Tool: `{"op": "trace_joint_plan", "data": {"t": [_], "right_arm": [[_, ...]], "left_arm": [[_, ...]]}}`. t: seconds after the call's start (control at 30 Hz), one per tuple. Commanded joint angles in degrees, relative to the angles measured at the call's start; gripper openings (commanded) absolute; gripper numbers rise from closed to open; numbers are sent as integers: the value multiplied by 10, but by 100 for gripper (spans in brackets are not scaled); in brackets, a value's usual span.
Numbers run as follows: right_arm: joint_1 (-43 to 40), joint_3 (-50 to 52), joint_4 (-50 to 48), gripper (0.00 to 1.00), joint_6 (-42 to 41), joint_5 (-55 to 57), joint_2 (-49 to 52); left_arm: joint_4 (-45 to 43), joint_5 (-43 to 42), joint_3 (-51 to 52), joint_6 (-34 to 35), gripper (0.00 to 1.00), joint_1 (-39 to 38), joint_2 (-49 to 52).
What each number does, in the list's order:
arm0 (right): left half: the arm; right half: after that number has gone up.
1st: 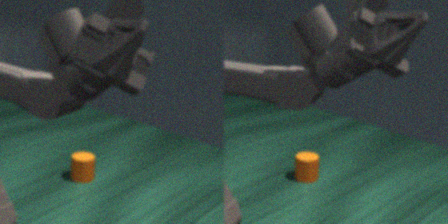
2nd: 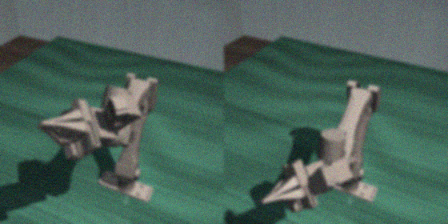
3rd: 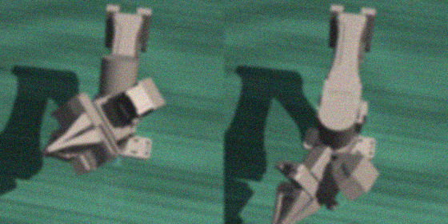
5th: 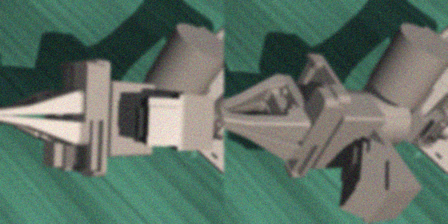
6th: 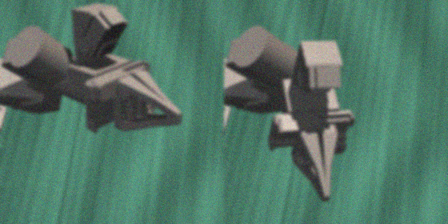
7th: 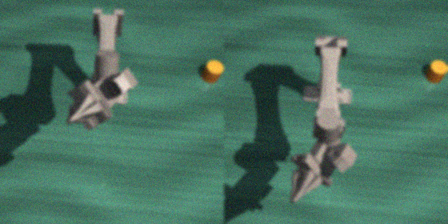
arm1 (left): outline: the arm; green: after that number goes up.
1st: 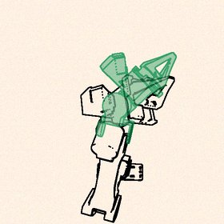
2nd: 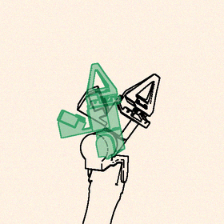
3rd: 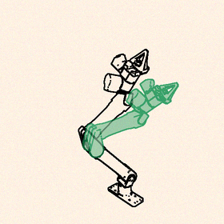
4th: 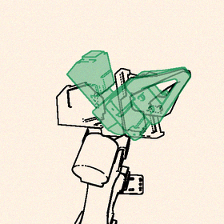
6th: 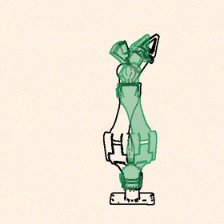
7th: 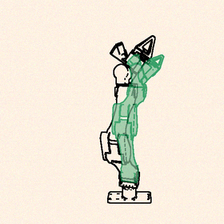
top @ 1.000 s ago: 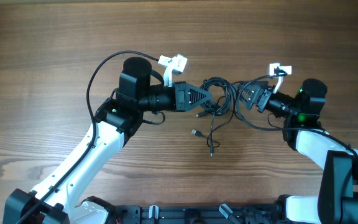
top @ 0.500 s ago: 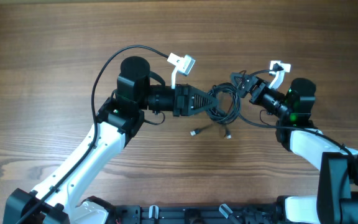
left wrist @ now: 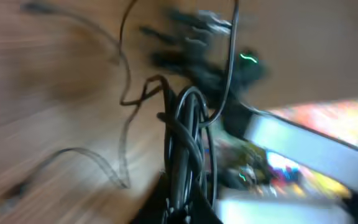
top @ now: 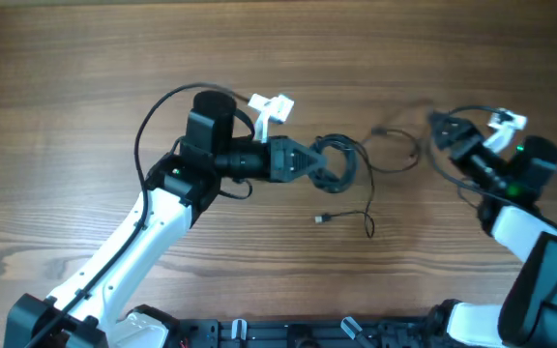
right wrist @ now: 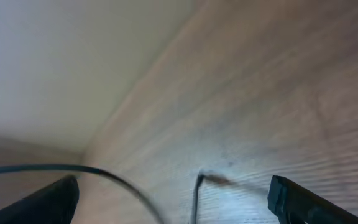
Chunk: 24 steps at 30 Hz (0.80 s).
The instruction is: Untangle cables
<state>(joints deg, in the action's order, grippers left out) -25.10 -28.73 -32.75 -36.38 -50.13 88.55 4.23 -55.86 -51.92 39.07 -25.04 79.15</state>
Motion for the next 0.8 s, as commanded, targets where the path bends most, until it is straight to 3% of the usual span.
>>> {"op": "trace_joint_plan", "data": {"t": [0.0, 0.17, 0.27, 0.43, 0.53, 0.6, 0.77], "right_arm": [[-23, -2, -4, 100, 71, -209, -16], [-8, -2, -43, 97, 80, -303, -16], [20, -2, -105, 84, 74, -337, -16], [90, -2, -202, 83, 56, -334, -16], [129, -2, -233, 72, 37, -310, -16], [146, -2, -234, 58, 12, -302, -16], [154, -2, -234, 45, -137, -310, -16]], "left_arm": [[42, 215, -2, -31, 4, 4, -7], [33, 240, -2, -57, 4, 4, -7], [33, 187, -2, -127, 4, -6, -7], [48, 130, -2, -211, 4, -41, -7], [67, 130, -2, -228, 4, -57, -7], [80, 136, -2, -237, 4, -64, -7], [105, 187, -2, -237, 4, -66, -7]]}}
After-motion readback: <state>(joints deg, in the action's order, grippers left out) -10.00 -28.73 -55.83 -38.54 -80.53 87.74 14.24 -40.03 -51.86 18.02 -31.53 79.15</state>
